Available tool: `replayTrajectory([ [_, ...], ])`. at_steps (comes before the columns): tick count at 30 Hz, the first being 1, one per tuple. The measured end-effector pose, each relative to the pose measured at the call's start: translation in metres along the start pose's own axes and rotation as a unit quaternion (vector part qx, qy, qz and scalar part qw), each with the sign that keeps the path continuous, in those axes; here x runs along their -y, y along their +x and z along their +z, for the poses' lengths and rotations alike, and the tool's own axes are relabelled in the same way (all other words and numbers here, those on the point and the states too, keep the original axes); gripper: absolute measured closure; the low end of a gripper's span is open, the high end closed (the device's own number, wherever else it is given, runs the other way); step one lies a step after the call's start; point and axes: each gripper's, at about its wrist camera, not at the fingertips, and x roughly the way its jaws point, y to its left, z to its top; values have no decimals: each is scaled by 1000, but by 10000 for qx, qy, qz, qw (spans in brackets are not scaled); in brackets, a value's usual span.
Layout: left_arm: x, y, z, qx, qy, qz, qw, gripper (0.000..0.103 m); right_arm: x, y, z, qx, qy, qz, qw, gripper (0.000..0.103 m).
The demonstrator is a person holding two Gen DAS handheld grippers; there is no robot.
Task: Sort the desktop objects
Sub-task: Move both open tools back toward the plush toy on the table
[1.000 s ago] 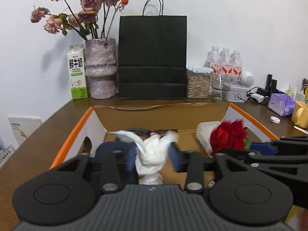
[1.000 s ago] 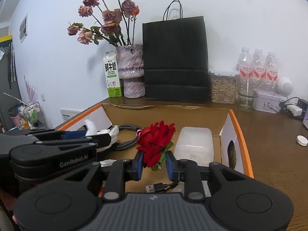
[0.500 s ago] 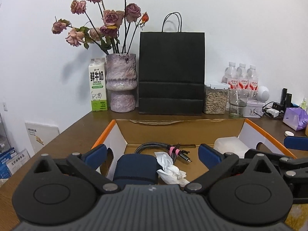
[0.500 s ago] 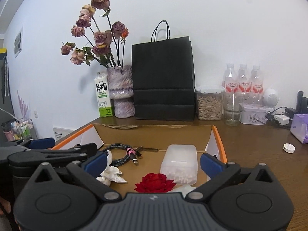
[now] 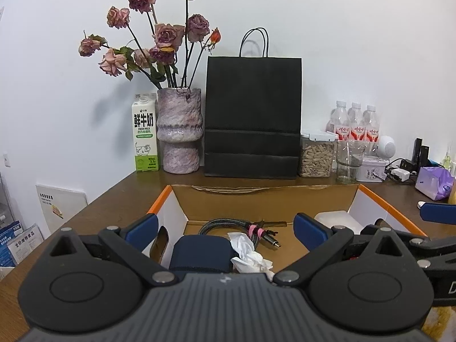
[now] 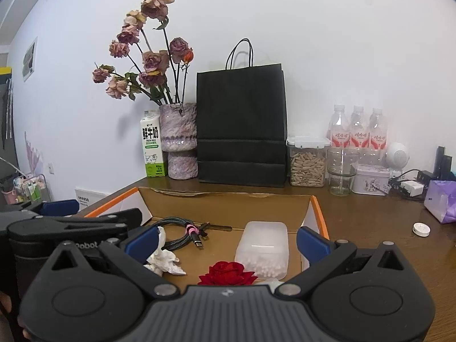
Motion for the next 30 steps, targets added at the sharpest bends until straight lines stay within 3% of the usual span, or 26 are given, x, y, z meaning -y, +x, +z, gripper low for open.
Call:
replayTrajectory([
  [22, -27, -61, 8, 275, 115, -62, 9995, 0, -21, -70, 9, 266, -226, -155, 9993, 0],
  [30, -51, -87, -6, 138, 179, 77, 9997, 0, -20, -94, -11, 41, -310, -295, 9991, 0],
])
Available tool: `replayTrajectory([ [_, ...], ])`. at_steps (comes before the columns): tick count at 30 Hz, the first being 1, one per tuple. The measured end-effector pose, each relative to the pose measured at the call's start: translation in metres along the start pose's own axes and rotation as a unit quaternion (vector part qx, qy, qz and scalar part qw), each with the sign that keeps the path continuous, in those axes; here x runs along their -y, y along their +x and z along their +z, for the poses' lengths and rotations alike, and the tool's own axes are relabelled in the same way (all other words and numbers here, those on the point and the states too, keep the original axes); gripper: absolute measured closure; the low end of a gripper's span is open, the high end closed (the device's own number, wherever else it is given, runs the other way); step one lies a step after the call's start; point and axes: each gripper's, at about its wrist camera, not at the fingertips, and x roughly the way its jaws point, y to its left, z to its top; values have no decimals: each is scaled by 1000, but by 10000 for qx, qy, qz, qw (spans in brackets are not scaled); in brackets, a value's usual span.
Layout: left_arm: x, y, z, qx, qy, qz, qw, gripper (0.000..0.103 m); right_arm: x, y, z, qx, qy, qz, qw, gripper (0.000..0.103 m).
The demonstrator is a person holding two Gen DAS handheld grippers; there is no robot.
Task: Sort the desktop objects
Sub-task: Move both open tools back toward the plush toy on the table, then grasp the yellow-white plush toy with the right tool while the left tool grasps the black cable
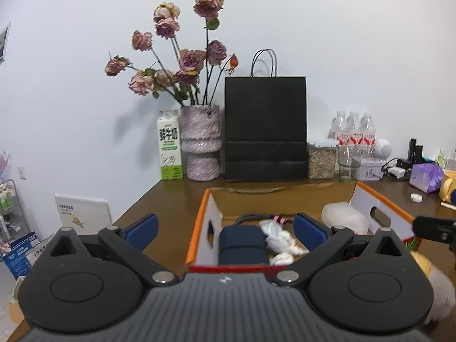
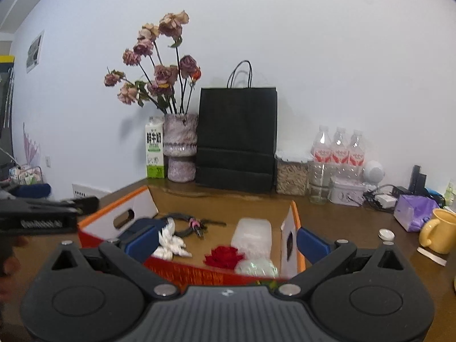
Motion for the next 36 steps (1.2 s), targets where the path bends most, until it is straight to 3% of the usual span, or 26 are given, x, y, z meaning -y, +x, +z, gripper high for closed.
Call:
replayTrajectory([
  [12, -36, -15, -36, -571, -45, 234, 9981, 0, 12, -12, -53, -690, 0, -300, 9972, 0],
  [18, -42, -21, -56, -826, -104, 146, 9964, 0, 24, -10, -70, -936, 32, -457, 9946, 0],
  [23, -38, -15, -59, -944, -94, 91, 9954, 0, 26, 4, -71, -1145, -76, -336, 9928, 0],
  [28, -26, -9, -59, -990, -36, -70, 9951, 0, 25, 26, -67, -1359, -107, -136, 9906, 13],
  [31, -19, -5, -60, -1028, 2, -177, 9945, 0, 26, 37, -68, -1526, -16, 48, 9883, 28],
  [33, -14, -2, -60, -1055, 16, -265, 9941, 0, 27, 38, -70, -1543, 80, 272, 9876, 54],
  [36, -5, 4, -58, -1065, 55, -430, 9934, 0, 27, 35, -72, -1438, 120, 281, 9891, 55],
])
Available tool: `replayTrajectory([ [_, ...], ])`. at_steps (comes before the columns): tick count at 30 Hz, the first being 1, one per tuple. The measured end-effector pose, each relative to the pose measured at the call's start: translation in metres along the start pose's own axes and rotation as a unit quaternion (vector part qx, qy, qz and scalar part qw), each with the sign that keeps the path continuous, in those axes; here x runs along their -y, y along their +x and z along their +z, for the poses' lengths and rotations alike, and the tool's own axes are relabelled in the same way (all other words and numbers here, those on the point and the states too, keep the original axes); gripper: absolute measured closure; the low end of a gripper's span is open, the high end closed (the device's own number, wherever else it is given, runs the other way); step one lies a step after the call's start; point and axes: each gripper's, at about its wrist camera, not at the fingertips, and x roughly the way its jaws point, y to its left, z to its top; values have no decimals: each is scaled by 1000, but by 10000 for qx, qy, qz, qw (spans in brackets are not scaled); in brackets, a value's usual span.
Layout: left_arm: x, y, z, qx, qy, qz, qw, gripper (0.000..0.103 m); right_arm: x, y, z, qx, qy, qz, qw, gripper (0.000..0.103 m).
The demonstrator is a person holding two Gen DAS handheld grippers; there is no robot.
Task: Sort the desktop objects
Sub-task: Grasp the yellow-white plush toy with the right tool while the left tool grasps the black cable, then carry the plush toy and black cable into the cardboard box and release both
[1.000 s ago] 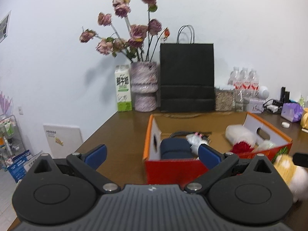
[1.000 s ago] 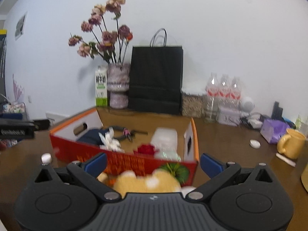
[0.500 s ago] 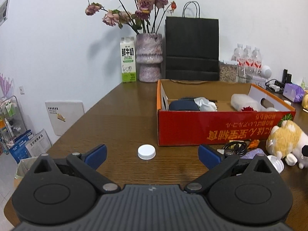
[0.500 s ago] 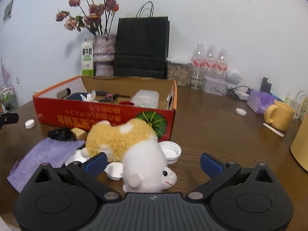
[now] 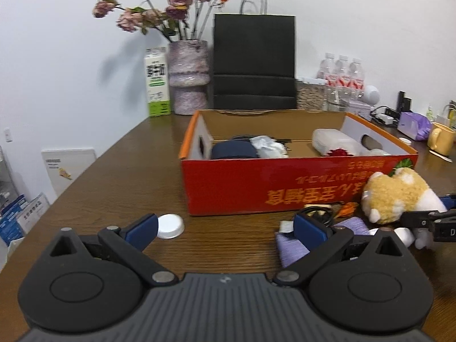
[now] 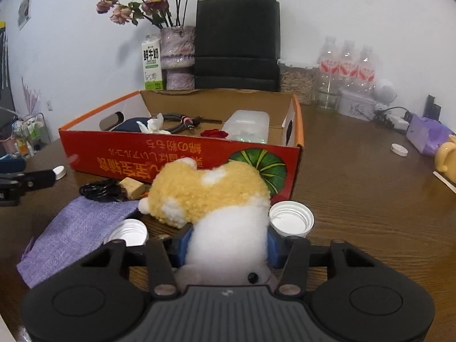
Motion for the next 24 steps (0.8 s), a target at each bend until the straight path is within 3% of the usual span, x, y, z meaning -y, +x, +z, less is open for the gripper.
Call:
replayTrajectory([
  [12, 46, 45, 11, -387, 379, -544, 9970, 0, 10, -15, -3, 348, 287, -175, 9988, 55],
  [17, 45, 55, 11, -573, 268, -650, 9959, 1, 11, -16, -4, 388, 315, -155, 9986, 55],
  [19, 44, 57, 10, -616, 230, -696, 9954, 6, 10, -15, -5, 387, 319, -133, 9987, 55],
  [21, 42, 58, 9, -677, 181, -814, 9942, 26, 10, -15, -5, 389, 324, -115, 9987, 55],
  [22, 41, 58, 9, -729, 142, -902, 9931, 31, 9, -15, -5, 387, 326, -109, 9987, 55],
  [23, 40, 58, 8, -804, 84, -1043, 9913, 44, 9, -14, -6, 389, 327, -105, 9987, 55],
  [24, 40, 58, 9, -841, 69, -1141, 9899, 49, 9, -15, -6, 395, 327, -102, 9986, 55],
])
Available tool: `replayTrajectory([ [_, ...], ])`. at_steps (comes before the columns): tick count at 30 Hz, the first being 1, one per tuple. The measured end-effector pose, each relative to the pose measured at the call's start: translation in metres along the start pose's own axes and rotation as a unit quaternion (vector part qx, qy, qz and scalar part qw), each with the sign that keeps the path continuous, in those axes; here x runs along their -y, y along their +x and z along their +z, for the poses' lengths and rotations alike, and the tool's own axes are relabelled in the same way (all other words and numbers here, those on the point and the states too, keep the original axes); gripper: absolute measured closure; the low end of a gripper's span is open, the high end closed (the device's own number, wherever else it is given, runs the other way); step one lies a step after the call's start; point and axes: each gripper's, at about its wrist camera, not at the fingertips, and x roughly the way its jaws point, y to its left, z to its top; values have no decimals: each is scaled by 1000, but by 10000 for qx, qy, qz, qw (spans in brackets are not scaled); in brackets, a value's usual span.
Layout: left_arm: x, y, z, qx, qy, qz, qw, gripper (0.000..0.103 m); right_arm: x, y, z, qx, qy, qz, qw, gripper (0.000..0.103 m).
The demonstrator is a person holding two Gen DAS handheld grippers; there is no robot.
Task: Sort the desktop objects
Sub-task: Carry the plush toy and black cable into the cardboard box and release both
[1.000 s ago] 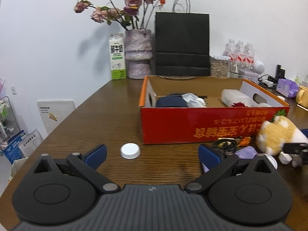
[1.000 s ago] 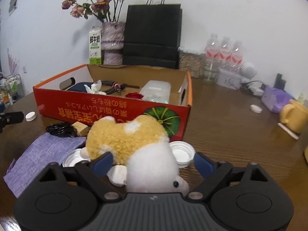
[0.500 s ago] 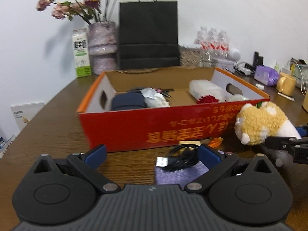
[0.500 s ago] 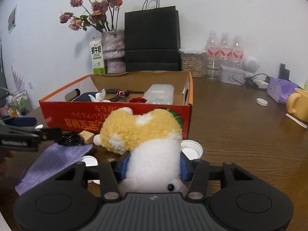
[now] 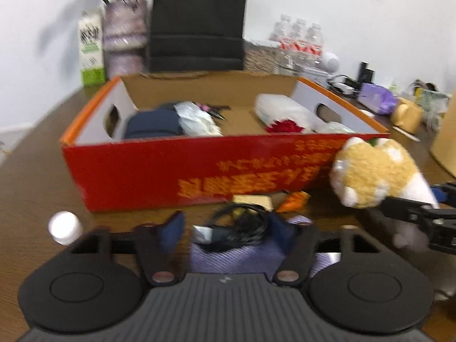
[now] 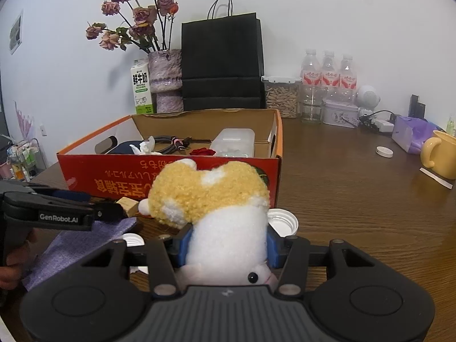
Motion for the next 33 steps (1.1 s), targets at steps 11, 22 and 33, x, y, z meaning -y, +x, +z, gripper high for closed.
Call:
replayTrajectory([
  [11, 8, -23, 5, 425, 196, 86, 9989, 49, -1, -14, 3, 198, 12, 11, 9998, 55],
  [22, 13, -59, 34, 1171, 207, 61, 9929, 49, -17, -25, 41, 715, -169, 108, 9972, 55],
  [33, -9, -33, 85, 1515, -129, 348, 9878, 49, -44, 31, 103, 842, -172, 182, 9961, 55],
])
